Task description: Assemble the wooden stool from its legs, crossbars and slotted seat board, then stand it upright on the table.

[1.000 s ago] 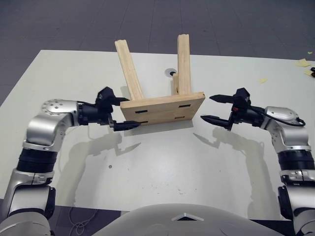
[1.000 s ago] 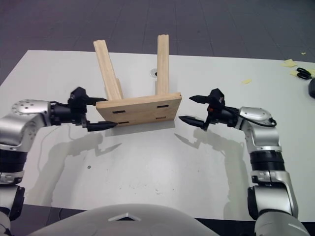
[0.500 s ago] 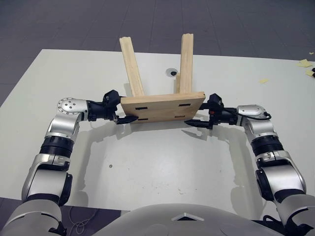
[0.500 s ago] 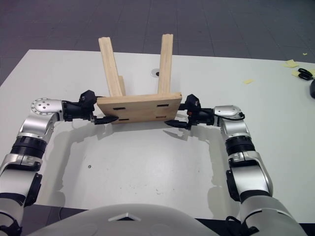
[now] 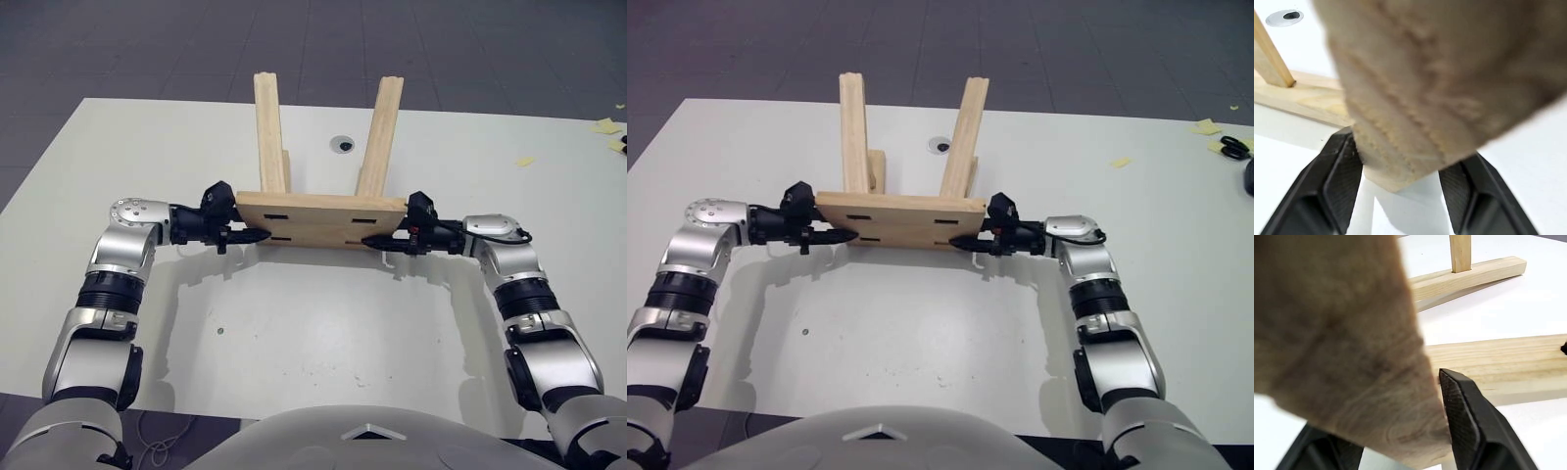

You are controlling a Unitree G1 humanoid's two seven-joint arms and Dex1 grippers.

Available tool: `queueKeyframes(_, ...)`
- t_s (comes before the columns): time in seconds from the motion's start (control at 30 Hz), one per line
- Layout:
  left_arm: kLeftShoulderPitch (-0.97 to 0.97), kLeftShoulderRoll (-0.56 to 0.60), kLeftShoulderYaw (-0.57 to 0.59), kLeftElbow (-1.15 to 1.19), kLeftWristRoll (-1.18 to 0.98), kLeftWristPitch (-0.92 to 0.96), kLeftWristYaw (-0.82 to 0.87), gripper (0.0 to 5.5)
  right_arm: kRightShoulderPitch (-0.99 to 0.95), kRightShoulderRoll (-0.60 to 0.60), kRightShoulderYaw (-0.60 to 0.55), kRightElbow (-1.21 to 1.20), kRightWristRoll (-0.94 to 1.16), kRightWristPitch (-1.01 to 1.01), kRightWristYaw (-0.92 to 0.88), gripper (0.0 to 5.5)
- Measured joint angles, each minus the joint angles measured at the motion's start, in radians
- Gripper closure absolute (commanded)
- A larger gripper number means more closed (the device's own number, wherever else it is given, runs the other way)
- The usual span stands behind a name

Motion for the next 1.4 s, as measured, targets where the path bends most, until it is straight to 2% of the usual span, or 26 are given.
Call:
queueKeyframes(0.2,-0.012,0.065,0.045,-0.202,-0.102,0.275,-0.042,3.37,0.061,-0.081,-0.089,-0.269,0.179,0.36,-0.009,3.44)
queueKeyframes(0.33,-0.035,0.076,0.119,-0.28,-0.214,0.435,-0.038,3.39,0.097,-0.135,-0.168,-0.379,0.41,0.534,-0.089,3.47)
queueKeyframes(0.57,-0.12,0.036,0.255,-0.287,-0.312,0.669,0.029,3.39,0.149,-0.156,-0.216,-0.458,0.846,0.516,-0.421,3.51)
queueKeyframes(0.77,-0.23,-0.136,0.449,-0.266,-0.389,0.867,0.25,3.39,0.183,-0.053,-0.269,-0.55,1.224,0.411,-0.864,3.55)
queueKeyframes(0.8,-0.253,-0.179,0.488,-0.26,-0.397,0.894,0.308,3.03,0.183,-0.027,-0.276,-0.566,1.281,0.384,-0.951,3.22)
queueKeyframes(0.87,-0.308,-0.255,0.558,-0.24,-0.404,0.916,0.461,2.73,0.183,0.021,-0.282,-0.602,1.358,0.341,-1.113,2.95)
queueKeyframes(0.97,-0.385,-0.34,0.649,-0.179,-0.403,0.918,0.696,2.22,0.163,0.083,-0.297,-0.651,1.405,0.289,-1.293,2.47)
queueKeyframes(1.07,-0.502,-0.413,0.817,-0.069,-0.443,0.828,0.959,1.71,0.115,0.121,-0.353,-0.649,1.409,0.236,-1.456,1.98)
queueKeyframes(1.1,-0.541,-0.426,0.881,-0.043,-0.474,0.772,1.034,1.47,0.091,0.13,-0.39,-0.629,1.396,0.212,-1.481,1.74)
queueKeyframes(1.17,-0.566,-0.422,0.926,-0.046,-0.508,0.688,1.084,1.15,0.037,0.122,-0.471,-0.624,1.365,0.148,-1.471,1.43)
queueKeyframes(1.27,-0.512,-0.412,0.885,-0.106,-0.437,0.497,1.119,0.67,0.012,0.118,-0.507,-0.632,1.245,0.098,-1.436,0.97)
queueKeyframes(1.4,-0.361,-0.351,0.755,-0.172,-0.215,0.21,1.123,0.1,0.066,0.117,-0.48,-0.636,0.879,-0.031,-1.432,0.29)
